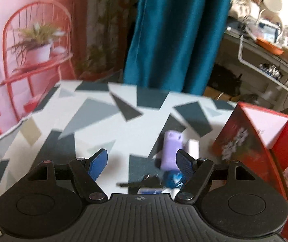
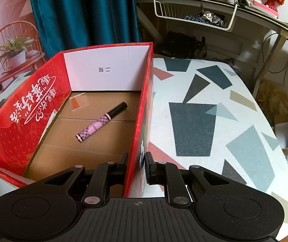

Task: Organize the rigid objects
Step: 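Move the left tool to the blue-packaged card and grasp it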

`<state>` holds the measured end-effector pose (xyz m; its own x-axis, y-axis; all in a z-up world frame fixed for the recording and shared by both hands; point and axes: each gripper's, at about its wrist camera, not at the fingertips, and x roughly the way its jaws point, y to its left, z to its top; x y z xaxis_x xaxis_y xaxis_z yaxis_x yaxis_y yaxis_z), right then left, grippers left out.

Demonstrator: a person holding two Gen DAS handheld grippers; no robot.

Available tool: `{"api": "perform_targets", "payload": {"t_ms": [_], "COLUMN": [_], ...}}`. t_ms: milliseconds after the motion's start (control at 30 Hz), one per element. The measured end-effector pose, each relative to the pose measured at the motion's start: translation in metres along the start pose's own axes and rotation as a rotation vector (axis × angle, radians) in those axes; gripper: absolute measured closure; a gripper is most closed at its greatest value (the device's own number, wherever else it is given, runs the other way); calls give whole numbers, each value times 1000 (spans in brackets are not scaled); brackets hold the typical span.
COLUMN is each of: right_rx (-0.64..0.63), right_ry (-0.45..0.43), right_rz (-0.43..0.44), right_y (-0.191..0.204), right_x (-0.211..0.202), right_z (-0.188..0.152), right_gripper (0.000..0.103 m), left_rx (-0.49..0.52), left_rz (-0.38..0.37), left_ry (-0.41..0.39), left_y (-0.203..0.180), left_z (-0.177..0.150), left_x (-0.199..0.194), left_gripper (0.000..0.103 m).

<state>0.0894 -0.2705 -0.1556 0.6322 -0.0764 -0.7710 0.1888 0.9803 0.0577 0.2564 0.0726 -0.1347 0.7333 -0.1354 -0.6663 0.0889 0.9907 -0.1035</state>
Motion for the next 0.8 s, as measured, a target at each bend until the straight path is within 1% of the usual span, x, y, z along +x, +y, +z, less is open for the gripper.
{"api": "perform_targets", "payload": {"t_ms": [167,367,600,800], "right_rx": [0,-3,-3,-3], "right_ry": [1,1,1,1], "right_rz": [0,-1,-2,-2], "right_y": [0,0,0,0], "right_x": [0,0,0,0], "right_z": [0,0,0,0], "right_gripper": [89,89,89,89], "left_rx": [-11,8,62,64], "left_rz": [-6,-16,26,57], "left_ry": [76,130,139,132], "left_y": [-1,-9,-21,-21], "left_z": [-17,-46,-62,-66], "left_x": [17,25,26,32], "left_gripper": [26,26,26,27]}}
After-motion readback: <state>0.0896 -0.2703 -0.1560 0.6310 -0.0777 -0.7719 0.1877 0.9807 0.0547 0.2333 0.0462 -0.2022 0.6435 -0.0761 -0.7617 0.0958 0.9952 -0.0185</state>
